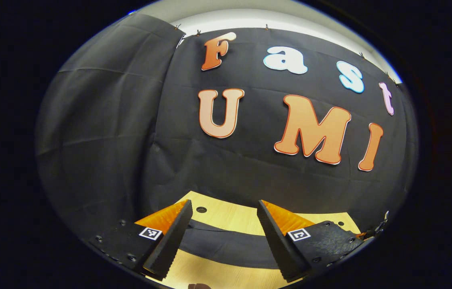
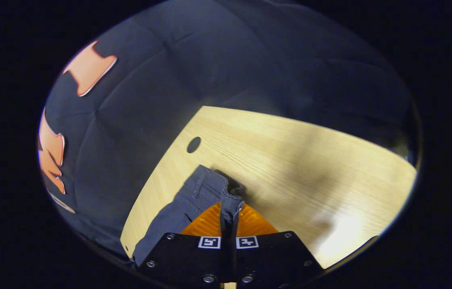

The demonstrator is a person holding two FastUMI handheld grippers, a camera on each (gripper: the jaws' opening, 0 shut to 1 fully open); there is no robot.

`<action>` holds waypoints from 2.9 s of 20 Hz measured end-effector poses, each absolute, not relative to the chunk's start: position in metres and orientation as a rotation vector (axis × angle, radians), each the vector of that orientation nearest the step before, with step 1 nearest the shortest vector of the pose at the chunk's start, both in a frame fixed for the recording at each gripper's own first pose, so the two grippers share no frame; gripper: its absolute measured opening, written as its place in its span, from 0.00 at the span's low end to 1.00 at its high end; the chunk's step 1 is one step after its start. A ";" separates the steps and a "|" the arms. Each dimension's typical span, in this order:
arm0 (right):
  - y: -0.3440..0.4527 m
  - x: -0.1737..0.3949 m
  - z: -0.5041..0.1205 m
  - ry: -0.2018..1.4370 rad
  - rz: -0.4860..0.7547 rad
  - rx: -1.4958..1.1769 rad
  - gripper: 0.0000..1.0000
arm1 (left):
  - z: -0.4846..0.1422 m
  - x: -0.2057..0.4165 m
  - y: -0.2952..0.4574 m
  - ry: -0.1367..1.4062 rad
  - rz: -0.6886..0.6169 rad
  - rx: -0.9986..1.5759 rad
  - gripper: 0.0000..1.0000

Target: Grasp the waist and the cuffs of the jeans and fold them to make the two legs overlap; first hold the waist and fold one-third of the jeans toward the cuffs, then hold the cuffs and fold the remaining one-third in the same direction to finish folding.

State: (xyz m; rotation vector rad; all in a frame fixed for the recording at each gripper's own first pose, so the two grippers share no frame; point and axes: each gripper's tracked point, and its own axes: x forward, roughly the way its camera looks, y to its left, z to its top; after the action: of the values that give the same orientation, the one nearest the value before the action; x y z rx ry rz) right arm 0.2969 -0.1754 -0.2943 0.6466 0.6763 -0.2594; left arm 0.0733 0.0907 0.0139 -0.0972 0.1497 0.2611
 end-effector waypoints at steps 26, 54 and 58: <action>0.201 0.217 -0.145 0.504 0.265 0.062 0.00 | -0.009 0.033 0.303 0.207 0.239 -0.190 1.00; 0.244 0.158 -0.211 0.798 0.379 0.151 0.98 | -0.279 0.106 0.378 0.474 0.129 -0.929 0.98; 0.225 0.160 -0.200 0.781 0.353 0.172 0.99 | -0.293 0.117 0.391 0.427 0.144 -1.051 0.98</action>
State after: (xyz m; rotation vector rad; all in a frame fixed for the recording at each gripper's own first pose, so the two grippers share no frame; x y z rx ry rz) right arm 0.1601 0.2249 -0.2001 0.1716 0.7812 0.3531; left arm 0.1173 0.3909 -0.2929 -1.0512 0.4273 0.1439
